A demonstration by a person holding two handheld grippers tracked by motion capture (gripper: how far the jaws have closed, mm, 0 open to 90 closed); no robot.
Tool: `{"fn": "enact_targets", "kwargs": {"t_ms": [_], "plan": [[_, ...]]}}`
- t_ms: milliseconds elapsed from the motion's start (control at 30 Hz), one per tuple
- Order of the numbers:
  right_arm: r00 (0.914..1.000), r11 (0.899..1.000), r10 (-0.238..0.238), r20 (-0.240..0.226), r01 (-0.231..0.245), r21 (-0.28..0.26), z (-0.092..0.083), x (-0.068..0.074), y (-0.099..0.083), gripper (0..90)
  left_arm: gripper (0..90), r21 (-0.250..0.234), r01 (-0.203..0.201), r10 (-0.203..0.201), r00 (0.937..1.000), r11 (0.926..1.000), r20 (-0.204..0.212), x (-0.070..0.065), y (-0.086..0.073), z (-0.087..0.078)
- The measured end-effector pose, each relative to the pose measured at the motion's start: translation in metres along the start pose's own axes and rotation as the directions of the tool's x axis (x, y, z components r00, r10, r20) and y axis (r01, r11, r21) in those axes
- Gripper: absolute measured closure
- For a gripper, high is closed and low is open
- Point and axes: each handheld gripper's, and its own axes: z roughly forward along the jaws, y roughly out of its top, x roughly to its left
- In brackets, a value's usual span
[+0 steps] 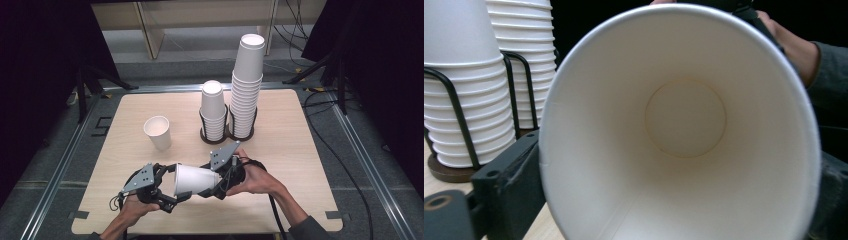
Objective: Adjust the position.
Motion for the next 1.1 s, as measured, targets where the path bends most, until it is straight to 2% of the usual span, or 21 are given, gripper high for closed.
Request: {"fn": "enact_targets", "kwargs": {"t_ms": [100, 233, 300, 333, 367, 400, 433, 467, 600, 633, 667, 700, 733, 767, 800, 833, 900, 967, 1033, 1067, 1100], "plan": [[0.9999, 1.000, -0.007, 0.007, 0.007, 0.012, 0.000, 0.000, -0.001, 24.3, 8.9, 0.005, -0.002, 0.002, 1.0000, 1.0000, 0.001, 0.000, 0.001, 0.000], [0.9989, 0.998, -0.014, 0.044, 0.011, 0.062, 0.004, -0.001, -0.002, 21.5, 13.2, 0.040, -0.023, 0.023, 0.9997, 0.9989, -0.002, -0.001, 0.002, 0.001], [0.9974, 0.996, -0.012, 0.071, 0.006, 0.091, 0.007, 0.001, -0.002, 19.5, 14.3, 0.056, -0.026, 0.027, 0.9995, 0.9981, -0.017, -0.001, 0.002, 0.002], [0.9939, 0.994, -0.035, 0.105, 0.023, 0.109, 0.007, 0.001, -0.001, 18.4, 14.7, 0.069, -0.027, 0.028, 0.9993, 0.9973, -0.023, -0.001, 0.002, 0.002], [0.9923, 0.992, -0.036, 0.119, 0.021, 0.124, 0.009, 0.002, 0.001, 17.2, 14.8, 0.084, -0.031, 0.034, 0.9989, 0.9959, -0.032, -0.001, 0.002, 0.002], [0.9883, 0.989, -0.054, 0.143, 0.034, 0.143, 0.009, 0.004, 0.002, 16.8, 14.8, 0.083, -0.038, 0.041, 0.9988, 0.9958, -0.026, 0.000, 0.002, 0.003], [0.9876, 0.986, -0.059, 0.146, 0.035, 0.163, 0.009, 0.006, 0.004, 16.8, 14.7, 0.112, -0.040, 0.044, 0.9983, 0.9929, -0.037, 0.000, 0.003, 0.002], [0.9838, 0.984, -0.079, 0.161, 0.050, 0.174, 0.010, 0.008, 0.006, 16.8, 14.7, 0.120, -0.039, 0.045, 0.9978, 0.9920, -0.049, -0.001, 0.003, 0.002], [0.9718, 0.969, -0.112, 0.208, 0.061, 0.238, 0.013, 0.016, 0.013, 15.9, 14.5, 0.172, -0.057, 0.066, 0.9965, 0.9834, -0.050, -0.002, 0.002, 0.005], [0.9703, 0.966, -0.126, 0.207, 0.072, 0.249, 0.015, 0.016, 0.014, 15.9, 14.4, 0.198, -0.062, 0.075, 0.9955, 0.9782, -0.057, -0.003, 0.002, 0.005], [0.9693, 0.964, -0.125, 0.212, 0.068, 0.257, 0.018, 0.017, 0.014, 15.9, 14.4, 0.195, -0.063, 0.075, 0.9955, 0.9788, -0.058, -0.004, 0.002, 0.007], [0.9696, 0.960, -0.135, 0.205, 0.076, 0.270, 0.020, 0.018, 0.014, 16.0, 14.4, 0.224, -0.071, 0.085, 0.9948, 0.9721, -0.056, -0.004, 0.003, 0.007], [0.9673, 0.955, -0.146, 0.207, 0.083, 0.284, 0.022, 0.018, 0.014, 15.6, 14.4, 0.219, -0.069, 0.083, 0.9948, 0.9734, -0.058, -0.005, 0.002, 0.008], [0.9660, 0.953, -0.151, 0.210, 0.085, 0.291, 0.024, 0.018, 0.014, 15.7, 14.4, 0.234, -0.074, 0.089, 0.9944, 0.9694, -0.056, -0.006, 0.003, 0.008], [0.9643, 0.948, -0.170, 0.203, 0.105, 0.299, 0.025, 0.017, 0.014, 15.8, 14.3, 0.232, -0.078, 0.094, 0.9940, 0.9696, -0.056, -0.006, 0.003, 0.009], [0.9674, 0.948, -0.153, 0.202, 0.086, 0.308, 0.028, 0.018, 0.013, 15.7, 14.3, 0.236, -0.082, 0.097, 0.9938, 0.9684, -0.053, -0.007, 0.004, 0.009], [0.9705, 0.944, -0.151, 0.188, 0.085, 0.318, 0.031, 0.018, 0.012, 16.0, 14.2, 0.225, -0.085, 0.098, 0.9940, 0.9705, -0.048, -0.007, 0.004, 0.009], [0.9717, 0.943, -0.147, 0.185, 0.082, 0.321, 0.034, 0.018, 0.011, 16.5, 14.1, 0.236, -0.084, 0.098, 0.9939, 0.9681, -0.050, -0.008, 0.005, 0.008], [0.9752, 0.945, -0.144, 0.168, 0.086, 0.315, 0.036, 0.017, 0.010, 18.3, 13.9, 0.230, -0.079, 0.092, 0.9947, 0.9700, -0.046, -0.008, 0.005, 0.008], [0.9771, 0.947, -0.142, 0.159, 0.087, 0.310, 0.037, 0.017, 0.009, 20.4, 13.5, 0.245, -0.101, 0.115, 0.9923, 0.9643, -0.045, -0.006, 0.006, 0.007], [0.9775, 0.949, -0.136, 0.162, 0.081, 0.306, 0.037, 0.017, 0.009, 20.7, 12.9, 0.213, -0.072, 0.084, 0.9954, 0.9743, -0.046, -0.008, 0.005, 0.009]]}}
